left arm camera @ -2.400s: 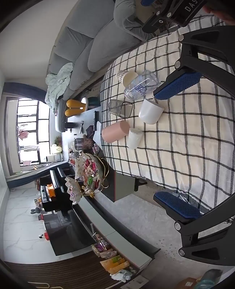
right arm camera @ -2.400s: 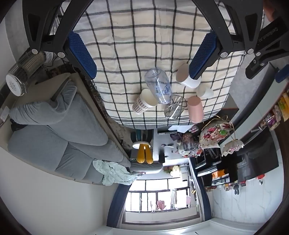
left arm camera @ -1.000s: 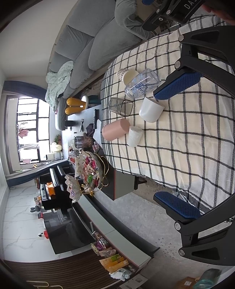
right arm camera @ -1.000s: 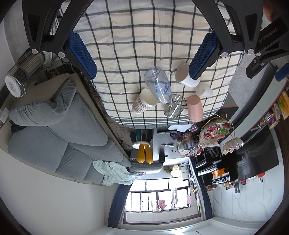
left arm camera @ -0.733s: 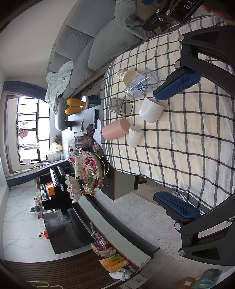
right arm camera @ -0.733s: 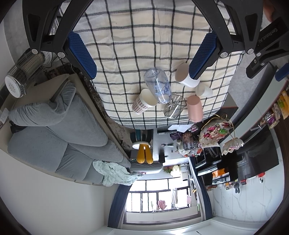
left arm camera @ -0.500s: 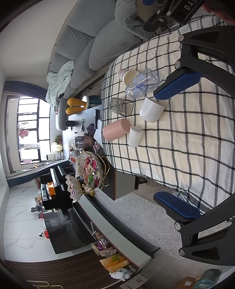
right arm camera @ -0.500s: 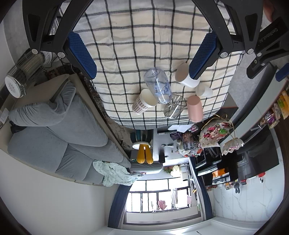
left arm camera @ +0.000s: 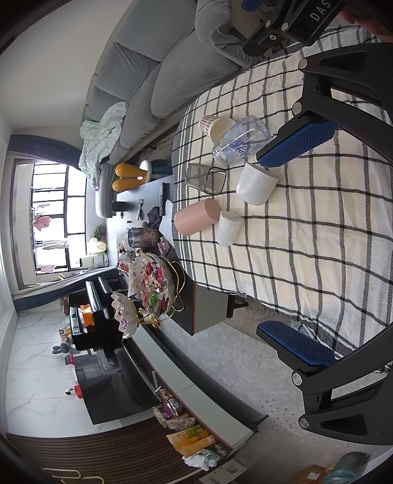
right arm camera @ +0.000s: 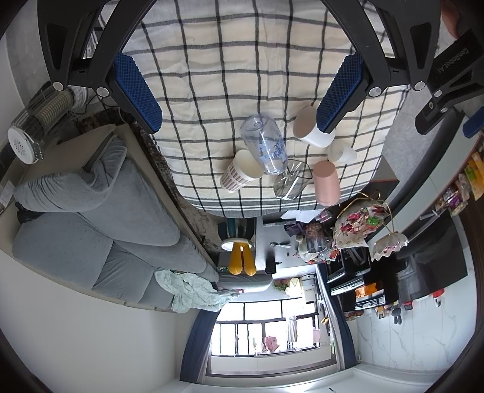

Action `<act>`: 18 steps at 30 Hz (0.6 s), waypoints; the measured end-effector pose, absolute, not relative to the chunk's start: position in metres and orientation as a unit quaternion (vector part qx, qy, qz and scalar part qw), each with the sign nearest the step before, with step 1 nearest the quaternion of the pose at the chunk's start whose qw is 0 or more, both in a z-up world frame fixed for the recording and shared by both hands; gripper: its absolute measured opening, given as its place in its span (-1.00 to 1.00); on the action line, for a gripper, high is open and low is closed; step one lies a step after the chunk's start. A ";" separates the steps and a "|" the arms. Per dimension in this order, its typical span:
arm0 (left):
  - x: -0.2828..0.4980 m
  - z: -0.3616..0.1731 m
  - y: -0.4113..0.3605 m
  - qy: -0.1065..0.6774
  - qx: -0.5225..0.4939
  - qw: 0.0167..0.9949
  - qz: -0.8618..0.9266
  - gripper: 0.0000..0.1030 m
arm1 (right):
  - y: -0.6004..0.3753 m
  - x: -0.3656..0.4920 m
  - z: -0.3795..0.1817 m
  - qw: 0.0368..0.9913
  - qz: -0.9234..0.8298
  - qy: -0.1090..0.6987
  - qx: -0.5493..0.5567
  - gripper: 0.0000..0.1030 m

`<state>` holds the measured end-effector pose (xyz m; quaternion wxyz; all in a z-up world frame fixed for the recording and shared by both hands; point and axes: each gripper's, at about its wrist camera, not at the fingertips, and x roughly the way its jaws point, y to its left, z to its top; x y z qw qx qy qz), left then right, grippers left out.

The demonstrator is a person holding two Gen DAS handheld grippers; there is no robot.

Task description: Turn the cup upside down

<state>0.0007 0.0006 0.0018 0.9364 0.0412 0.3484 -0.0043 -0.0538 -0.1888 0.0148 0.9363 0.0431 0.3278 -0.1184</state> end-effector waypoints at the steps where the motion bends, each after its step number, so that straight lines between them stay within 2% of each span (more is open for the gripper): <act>1: 0.001 0.002 0.001 0.348 0.041 0.936 -0.005 1.00 | -0.190 -0.053 0.015 0.936 -0.118 0.328 0.043 0.99; 11: 0.000 0.004 0.000 0.344 0.039 0.938 -0.001 1.00 | -0.186 -0.049 0.008 0.935 -0.117 0.332 0.043 0.99; 18: 0.011 0.010 -0.001 0.346 0.038 0.937 0.016 1.00 | -0.192 -0.010 -0.006 0.935 -0.106 0.337 0.032 0.99</act>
